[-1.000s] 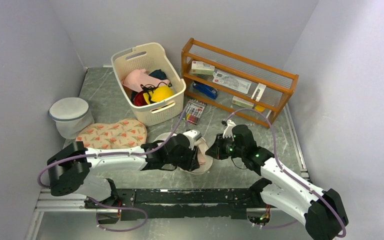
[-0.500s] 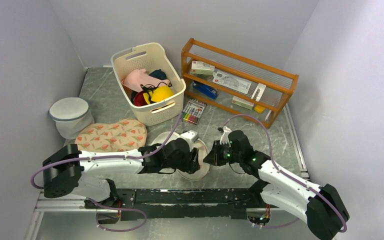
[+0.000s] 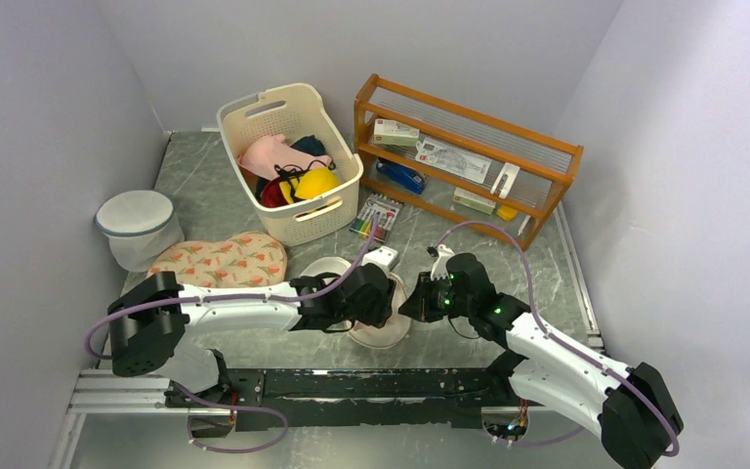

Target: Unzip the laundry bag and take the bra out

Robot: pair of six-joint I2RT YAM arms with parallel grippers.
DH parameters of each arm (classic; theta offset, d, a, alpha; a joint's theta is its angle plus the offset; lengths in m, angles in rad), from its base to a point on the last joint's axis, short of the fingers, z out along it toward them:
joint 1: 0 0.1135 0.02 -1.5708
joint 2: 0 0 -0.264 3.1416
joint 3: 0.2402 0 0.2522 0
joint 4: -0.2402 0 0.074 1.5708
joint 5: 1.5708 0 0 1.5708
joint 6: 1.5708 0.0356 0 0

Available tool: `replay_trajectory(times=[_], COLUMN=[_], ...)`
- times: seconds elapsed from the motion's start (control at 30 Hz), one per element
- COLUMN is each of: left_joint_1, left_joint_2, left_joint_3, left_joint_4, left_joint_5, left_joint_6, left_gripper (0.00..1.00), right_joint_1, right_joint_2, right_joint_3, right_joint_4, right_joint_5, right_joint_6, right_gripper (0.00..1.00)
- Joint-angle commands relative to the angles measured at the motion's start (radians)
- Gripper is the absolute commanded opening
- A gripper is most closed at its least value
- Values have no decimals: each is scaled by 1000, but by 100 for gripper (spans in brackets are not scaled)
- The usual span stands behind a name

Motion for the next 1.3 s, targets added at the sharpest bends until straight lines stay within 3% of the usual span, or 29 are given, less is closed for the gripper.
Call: replay_trajectory(times=[0.0, 0.1, 0.23, 0.43, 0.57, 0.63, 0.97, 1.27], left_joint_1=[-4, -10, -31, -97, -122, -122, -121, -93], left_joint_2=[22, 57, 115, 156, 85, 28, -296, -469], left_joint_3=[-25, -17, 31, 129, 133, 116, -19, -93], left_joint_4=[6, 4, -49, -188, -210, -198, 17, 283], left_joint_5=[-2, -6, -79, -247, -284, -285, -226, -193], left_joint_6=[11, 24, 60, 78, 61, 50, 45, 107], left_gripper=[55, 60, 58, 35, 13, 8, 7, 7], right_joint_1=[5, 5, 5, 5, 7, 6, 6, 6], right_joint_2=[1, 13, 18, 25, 33, 37, 26, 23], right_joint_3=[20, 24, 30, 37, 35, 37, 64, 62], right_joint_4=[9, 15, 9, -4, 3, 3, -33, -39], right_joint_5=[6, 4, 5, 18, 20, 24, 62, 88], right_joint_6=[-10, -15, -21, -30, -32, -33, -50, -40], right_gripper=[8, 8, 8, 8, 8, 8, 8, 8])
